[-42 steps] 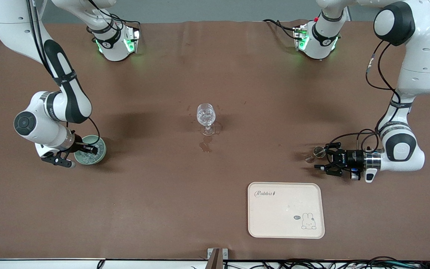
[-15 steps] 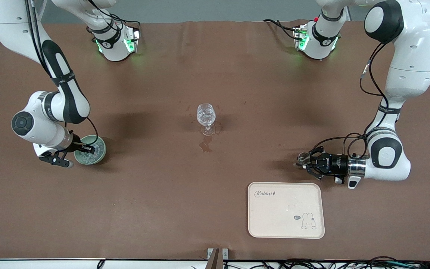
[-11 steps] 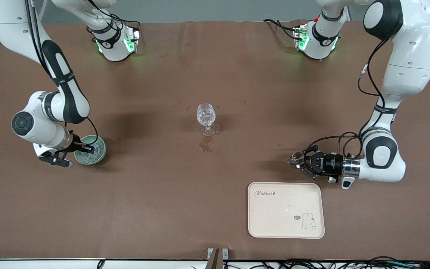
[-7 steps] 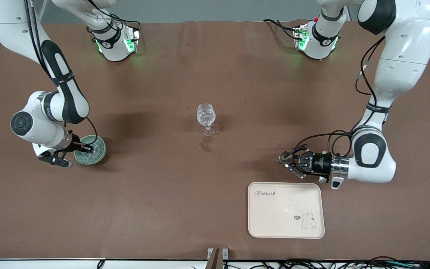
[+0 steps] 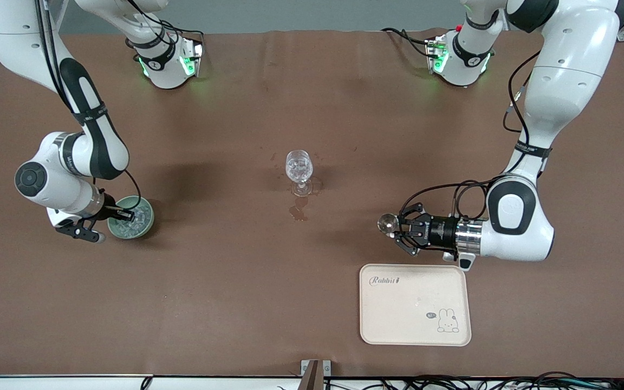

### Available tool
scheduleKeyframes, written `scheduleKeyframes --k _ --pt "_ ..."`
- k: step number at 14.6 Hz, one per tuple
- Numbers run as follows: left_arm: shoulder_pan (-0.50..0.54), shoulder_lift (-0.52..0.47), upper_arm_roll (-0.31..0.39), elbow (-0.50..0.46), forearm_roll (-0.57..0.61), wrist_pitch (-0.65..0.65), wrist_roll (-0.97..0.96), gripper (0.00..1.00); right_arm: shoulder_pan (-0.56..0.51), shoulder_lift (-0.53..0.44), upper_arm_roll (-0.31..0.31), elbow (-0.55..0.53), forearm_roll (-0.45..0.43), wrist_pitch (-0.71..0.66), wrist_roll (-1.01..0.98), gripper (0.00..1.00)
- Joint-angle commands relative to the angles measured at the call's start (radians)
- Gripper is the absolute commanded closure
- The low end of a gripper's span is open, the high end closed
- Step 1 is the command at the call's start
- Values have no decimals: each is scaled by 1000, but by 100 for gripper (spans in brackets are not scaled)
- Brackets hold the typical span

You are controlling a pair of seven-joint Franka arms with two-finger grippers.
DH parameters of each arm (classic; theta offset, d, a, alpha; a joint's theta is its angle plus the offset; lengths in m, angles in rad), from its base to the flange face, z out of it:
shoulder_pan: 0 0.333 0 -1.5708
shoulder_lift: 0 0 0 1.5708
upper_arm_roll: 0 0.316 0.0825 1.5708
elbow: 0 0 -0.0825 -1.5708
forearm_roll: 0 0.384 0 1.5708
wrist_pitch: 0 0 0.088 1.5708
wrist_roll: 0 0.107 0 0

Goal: Pour wine and add ice with both arms
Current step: 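Lift the ice with the right gripper while the left gripper carries the jigger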

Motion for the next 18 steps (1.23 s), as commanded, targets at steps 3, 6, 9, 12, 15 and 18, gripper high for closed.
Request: scheduleKeyframes --k 3,6,9,12,15,18 --pt "-29 -60 9 -25 -1 9 -68 99 -7 -20 10 -13 21 -8 28 100" --pt "-55 -71 17 -23 5 34 -115 99 -6 -38 12 88 21 -154 28 100" --pt "-79 -97 6 -16 117 94 -219 99 -7 -116 7 227 11 -345 26 100" --pt "-112 -99 6 9 155 103 -285 99 -15 -162 4 397 -20 -510 14 100" --pt "-151 -102 13 18 204 136 -362 99 -13 -171 9 640 -75 -774 13 100" --pt "-220 -100 13 43 310 187 -468 99 -13 -223 7 740 -77 -943 -29 100"
